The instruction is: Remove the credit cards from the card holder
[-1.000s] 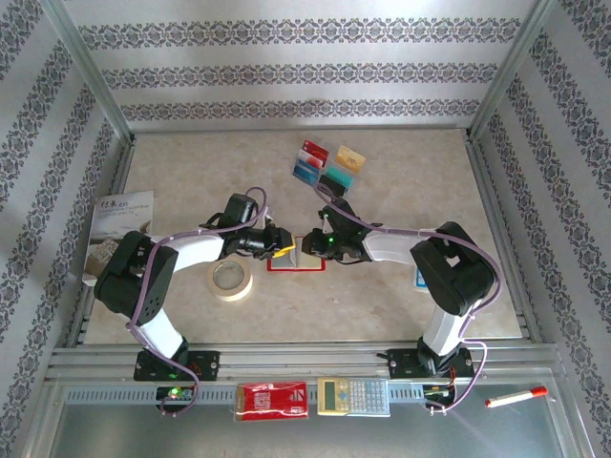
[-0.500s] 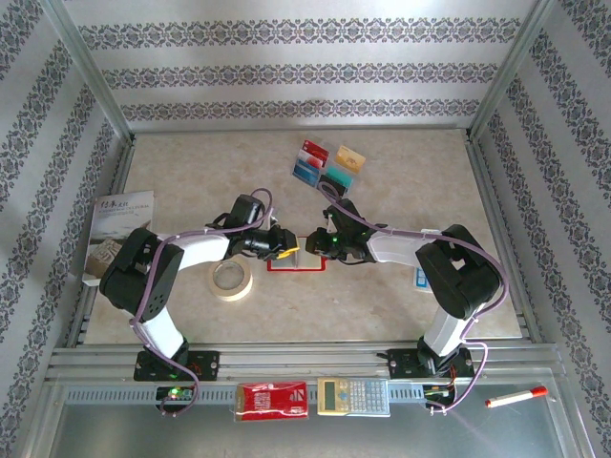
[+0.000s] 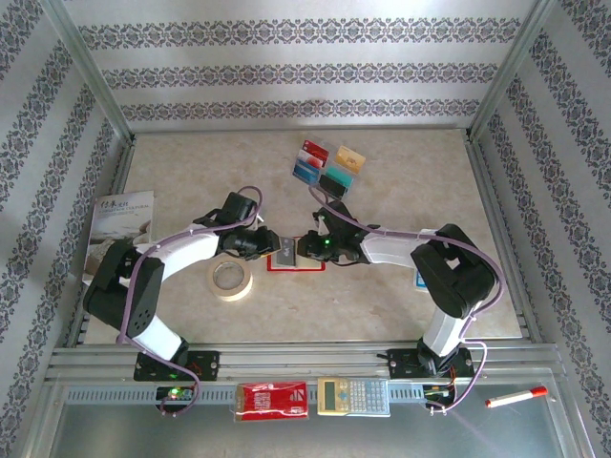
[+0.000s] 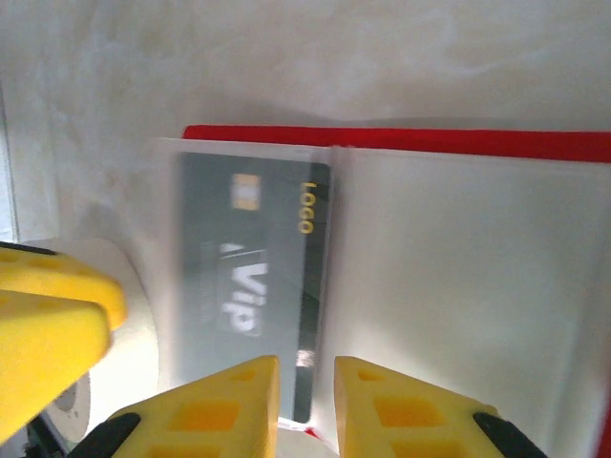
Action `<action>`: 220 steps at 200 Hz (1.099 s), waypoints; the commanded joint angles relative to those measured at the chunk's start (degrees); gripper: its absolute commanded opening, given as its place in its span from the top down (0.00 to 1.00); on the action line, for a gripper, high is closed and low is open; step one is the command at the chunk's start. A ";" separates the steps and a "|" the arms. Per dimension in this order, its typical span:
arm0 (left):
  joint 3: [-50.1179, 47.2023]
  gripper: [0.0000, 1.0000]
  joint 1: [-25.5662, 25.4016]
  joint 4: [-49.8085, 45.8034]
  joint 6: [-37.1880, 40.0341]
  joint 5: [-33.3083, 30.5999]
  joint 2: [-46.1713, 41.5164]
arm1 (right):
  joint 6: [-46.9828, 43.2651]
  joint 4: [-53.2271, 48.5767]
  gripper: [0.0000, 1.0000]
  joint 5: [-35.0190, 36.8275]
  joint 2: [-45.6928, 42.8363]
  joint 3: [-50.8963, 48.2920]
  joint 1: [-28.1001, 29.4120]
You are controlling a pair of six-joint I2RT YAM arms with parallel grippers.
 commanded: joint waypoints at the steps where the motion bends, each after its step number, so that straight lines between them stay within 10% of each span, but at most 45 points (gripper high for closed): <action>1: 2.36 0.73 0.63 -7.47 3.59 -6.22 -0.34 | 0.73 2.18 0.76 -1.85 1.94 1.65 0.89; 66: 2.61 0.84 -0.55 2.74 -1.09 2.40 3.38 | 2.10 1.97 0.80 -1.08 4.62 2.85 0.77; 220: 2.78 0.92 -0.95 -0.23 -0.41 -3.56 9.13 | 1.36 2.21 0.81 -2.75 6.44 3.30 -0.07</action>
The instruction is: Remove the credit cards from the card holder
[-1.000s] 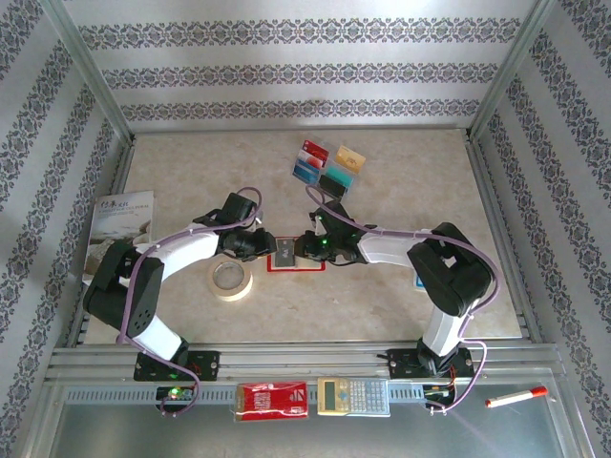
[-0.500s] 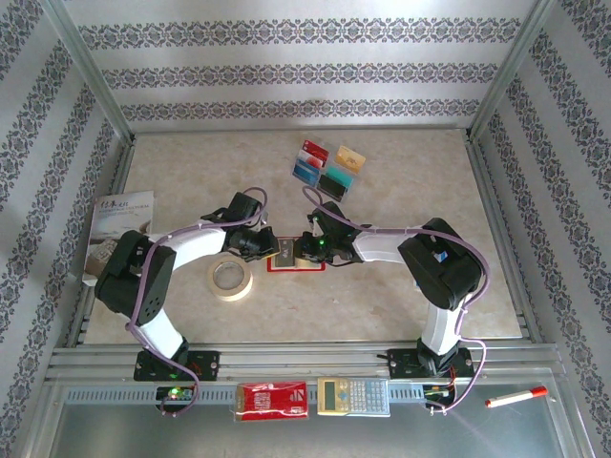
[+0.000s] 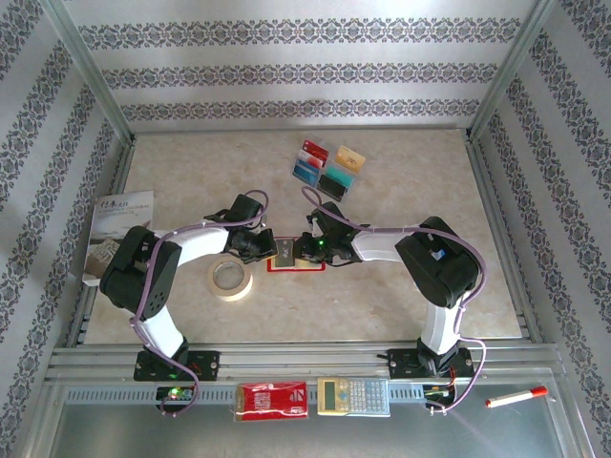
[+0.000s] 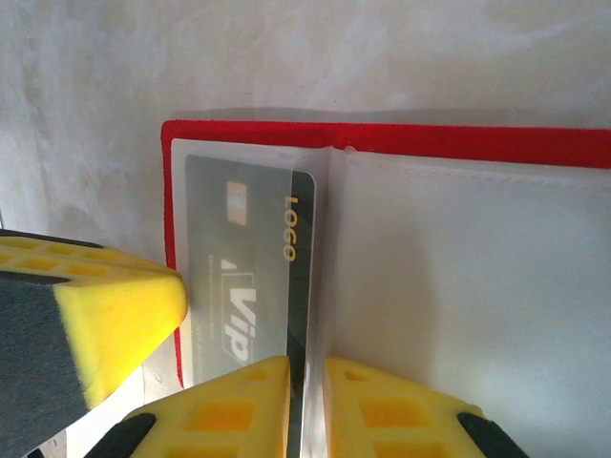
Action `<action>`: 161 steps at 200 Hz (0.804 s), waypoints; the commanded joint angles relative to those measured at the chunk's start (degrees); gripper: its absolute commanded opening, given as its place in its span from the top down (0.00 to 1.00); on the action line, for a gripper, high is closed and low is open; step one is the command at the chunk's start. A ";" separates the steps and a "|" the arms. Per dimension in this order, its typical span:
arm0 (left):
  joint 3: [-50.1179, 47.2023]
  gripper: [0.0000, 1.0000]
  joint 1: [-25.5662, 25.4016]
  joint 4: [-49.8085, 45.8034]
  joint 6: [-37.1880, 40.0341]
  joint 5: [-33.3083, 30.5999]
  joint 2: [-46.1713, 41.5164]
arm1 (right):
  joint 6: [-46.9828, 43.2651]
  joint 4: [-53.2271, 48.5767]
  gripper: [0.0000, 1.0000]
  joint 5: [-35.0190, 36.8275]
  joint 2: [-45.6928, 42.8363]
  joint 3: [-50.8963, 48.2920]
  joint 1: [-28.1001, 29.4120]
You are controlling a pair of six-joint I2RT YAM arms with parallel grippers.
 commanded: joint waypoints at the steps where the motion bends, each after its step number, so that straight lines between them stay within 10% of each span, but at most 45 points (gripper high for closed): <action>1: 0.59 0.92 -0.45 -0.48 -0.08 -1.02 1.24 | -0.13 0.54 0.81 -0.99 0.74 0.99 -0.60; 161: 0.95 0.91 -0.44 -1.46 0.81 -1.35 2.07 | -0.26 2.99 0.93 -2.42 0.75 0.00 -1.11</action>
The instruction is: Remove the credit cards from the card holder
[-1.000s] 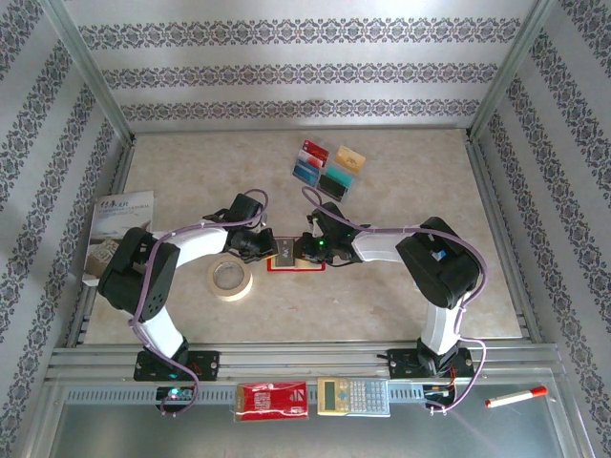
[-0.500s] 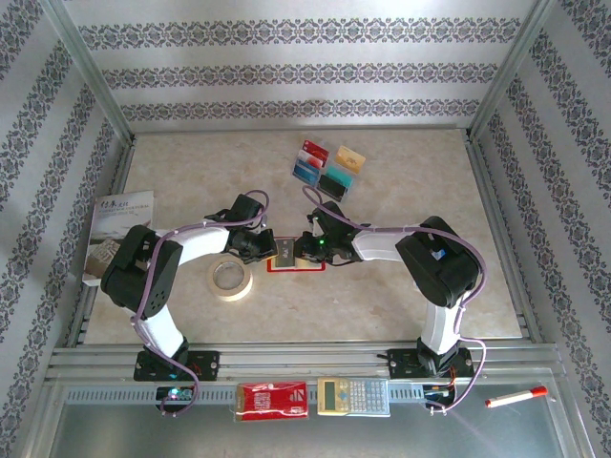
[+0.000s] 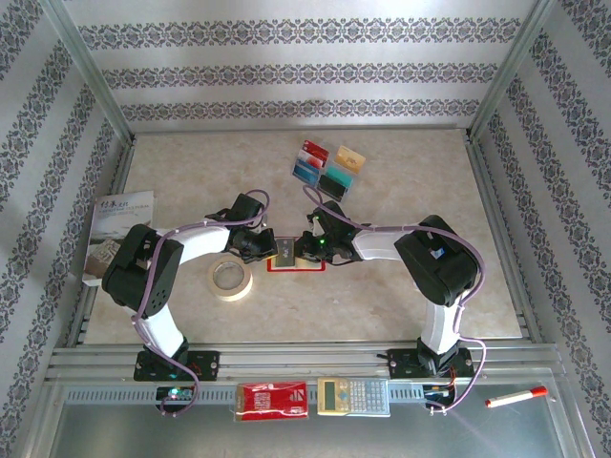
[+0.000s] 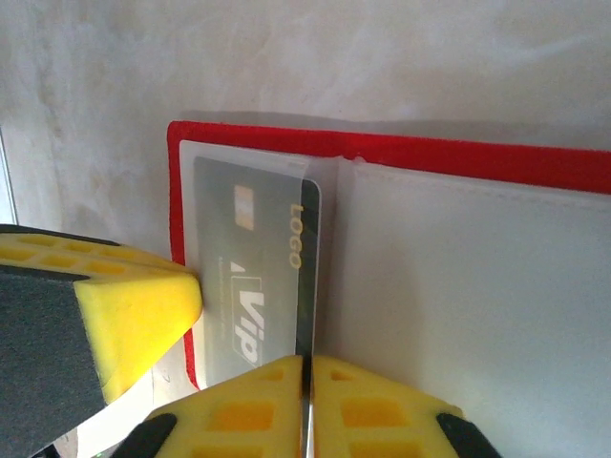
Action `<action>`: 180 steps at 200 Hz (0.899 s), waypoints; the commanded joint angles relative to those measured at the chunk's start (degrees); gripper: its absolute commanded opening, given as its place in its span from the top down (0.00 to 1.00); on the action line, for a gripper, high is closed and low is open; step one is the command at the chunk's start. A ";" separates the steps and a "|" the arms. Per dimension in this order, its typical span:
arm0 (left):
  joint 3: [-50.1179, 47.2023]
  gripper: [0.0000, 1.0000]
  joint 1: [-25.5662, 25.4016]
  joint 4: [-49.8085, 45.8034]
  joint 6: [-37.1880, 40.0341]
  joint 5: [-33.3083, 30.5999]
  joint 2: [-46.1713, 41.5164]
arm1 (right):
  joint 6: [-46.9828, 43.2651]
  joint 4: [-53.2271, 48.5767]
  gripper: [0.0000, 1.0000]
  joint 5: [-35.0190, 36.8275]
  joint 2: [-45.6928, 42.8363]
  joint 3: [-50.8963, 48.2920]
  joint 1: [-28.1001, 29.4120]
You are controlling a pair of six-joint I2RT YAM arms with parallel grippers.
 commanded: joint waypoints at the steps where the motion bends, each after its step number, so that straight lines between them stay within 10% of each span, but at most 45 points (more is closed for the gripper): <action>1: 0.31 0.90 -0.40 -1.48 0.74 -1.62 1.10 | -0.22 1.69 0.94 -0.33 -0.05 -0.04 -0.40; 180: 5.15 0.88 -2.47 -3.94 4.60 -0.18 2.61 | -1.06 3.47 0.94 -1.08 -3.53 -3.32 -2.14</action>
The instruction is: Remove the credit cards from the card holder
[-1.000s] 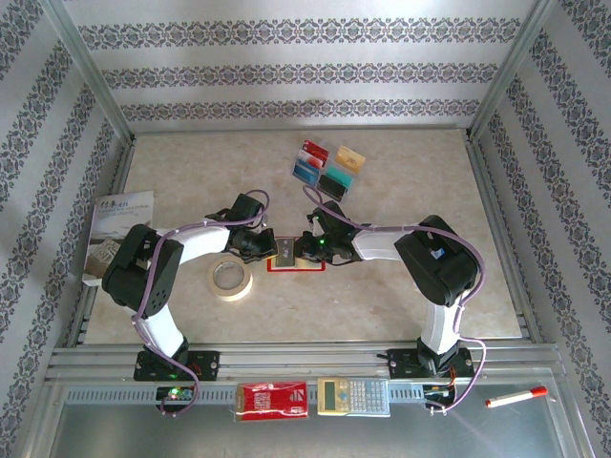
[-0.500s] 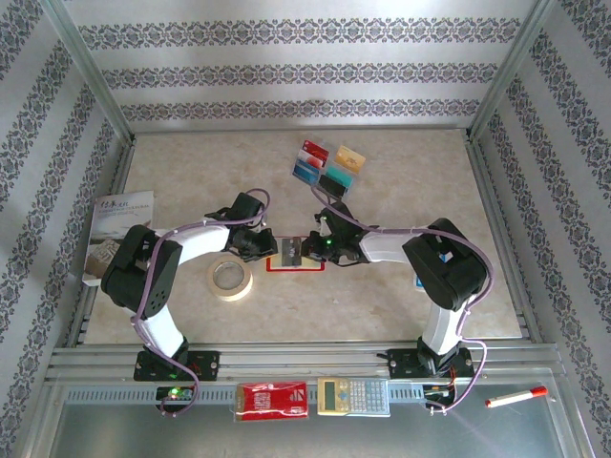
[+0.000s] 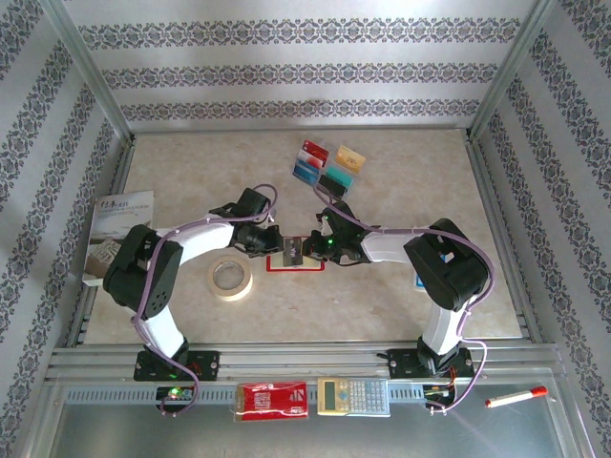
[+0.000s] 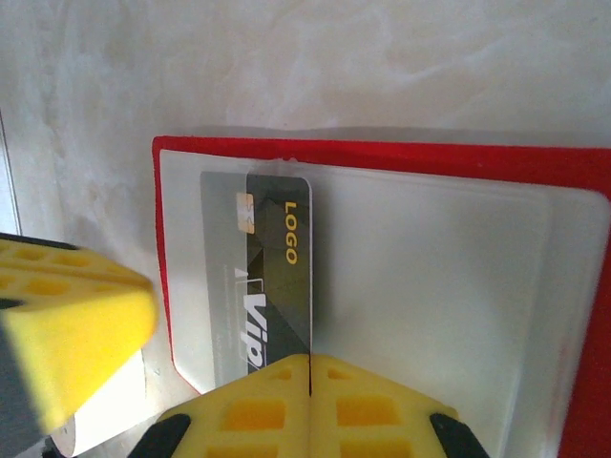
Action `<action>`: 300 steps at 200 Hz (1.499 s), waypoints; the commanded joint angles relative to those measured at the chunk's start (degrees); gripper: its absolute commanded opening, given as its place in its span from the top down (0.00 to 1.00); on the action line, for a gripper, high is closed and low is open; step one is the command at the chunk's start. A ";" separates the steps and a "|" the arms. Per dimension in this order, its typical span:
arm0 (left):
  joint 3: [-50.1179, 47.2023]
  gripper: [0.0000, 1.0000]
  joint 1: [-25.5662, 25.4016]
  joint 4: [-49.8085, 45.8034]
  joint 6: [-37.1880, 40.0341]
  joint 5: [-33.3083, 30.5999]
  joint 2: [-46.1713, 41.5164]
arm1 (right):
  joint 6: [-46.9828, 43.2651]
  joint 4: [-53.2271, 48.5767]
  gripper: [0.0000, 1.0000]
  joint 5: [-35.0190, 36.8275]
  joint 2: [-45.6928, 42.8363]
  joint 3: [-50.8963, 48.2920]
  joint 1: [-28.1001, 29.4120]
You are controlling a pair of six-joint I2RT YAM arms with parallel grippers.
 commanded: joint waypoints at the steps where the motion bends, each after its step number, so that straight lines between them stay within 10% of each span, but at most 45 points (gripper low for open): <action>1: 0.67 0.88 -0.57 -0.18 -0.05 -0.07 2.28 | -0.90 2.26 0.94 -1.59 0.03 0.61 0.16; 121: -0.99 0.90 -0.58 -0.38 -0.88 -1.24 3.64 | 2.85 10.92 0.89 -5.01 2.55 -0.50 0.44; 196: 2.54 0.83 -0.46 -3.44 -0.25 -3.33 -1.38 | -8.78 2.83 1.00 -2.98 -17.14 -6.60 -7.73; 300: 0.96 0.34 3.33 -7.84 -0.47 -13.47 -18.68 | -27.58 -13.83 1.00 6.54 -33.63 2.43 -17.19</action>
